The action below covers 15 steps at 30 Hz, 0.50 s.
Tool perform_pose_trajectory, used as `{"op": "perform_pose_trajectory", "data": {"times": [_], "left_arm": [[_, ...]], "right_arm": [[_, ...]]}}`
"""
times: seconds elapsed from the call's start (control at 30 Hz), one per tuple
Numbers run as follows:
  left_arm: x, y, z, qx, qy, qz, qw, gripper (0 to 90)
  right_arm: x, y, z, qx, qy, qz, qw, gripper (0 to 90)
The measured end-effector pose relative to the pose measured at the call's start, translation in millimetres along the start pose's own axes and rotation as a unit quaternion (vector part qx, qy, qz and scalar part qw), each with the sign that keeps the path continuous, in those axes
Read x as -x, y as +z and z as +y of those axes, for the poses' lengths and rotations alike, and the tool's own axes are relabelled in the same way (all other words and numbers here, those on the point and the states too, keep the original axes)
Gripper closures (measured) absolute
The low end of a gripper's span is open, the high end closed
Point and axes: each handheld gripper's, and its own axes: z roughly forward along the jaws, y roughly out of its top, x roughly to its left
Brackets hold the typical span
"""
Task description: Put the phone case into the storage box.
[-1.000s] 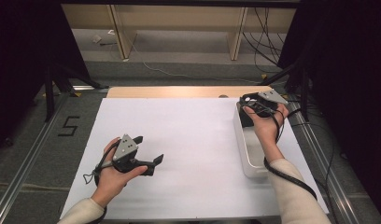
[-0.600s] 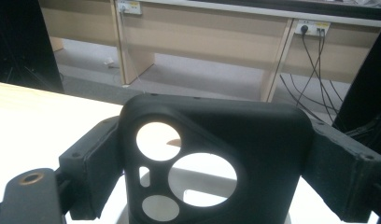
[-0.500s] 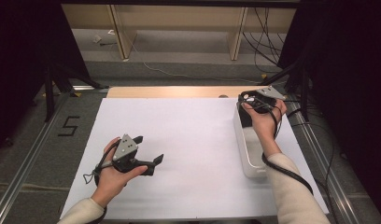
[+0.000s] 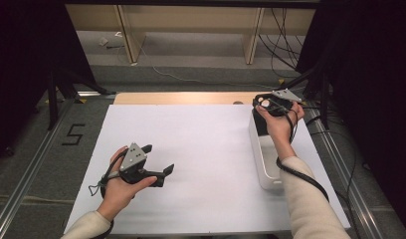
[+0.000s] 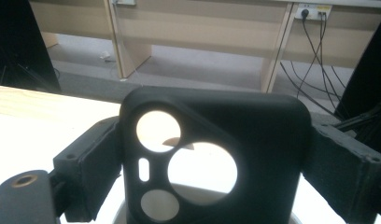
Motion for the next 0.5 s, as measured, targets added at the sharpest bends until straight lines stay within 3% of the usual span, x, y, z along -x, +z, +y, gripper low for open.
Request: {"op": "perform_pose_trajectory", "data": {"times": [0.23, 0.5], "left_arm": [[-0.5, -0.1, 0.1, -0.001, 0.000, 0.001, 1.0000, 1.4], [-0.4, -0.1, 0.2, -0.001, 0.001, 0.001, 1.0000, 1.4]], "right_arm": [[1.3, 5.6, -0.6, -0.008, 0.004, 0.003, 1.0000, 5.8], [1.0, 5.4, 2.2, 0.000, 0.007, 0.009, 0.9999, 2.4]]}}
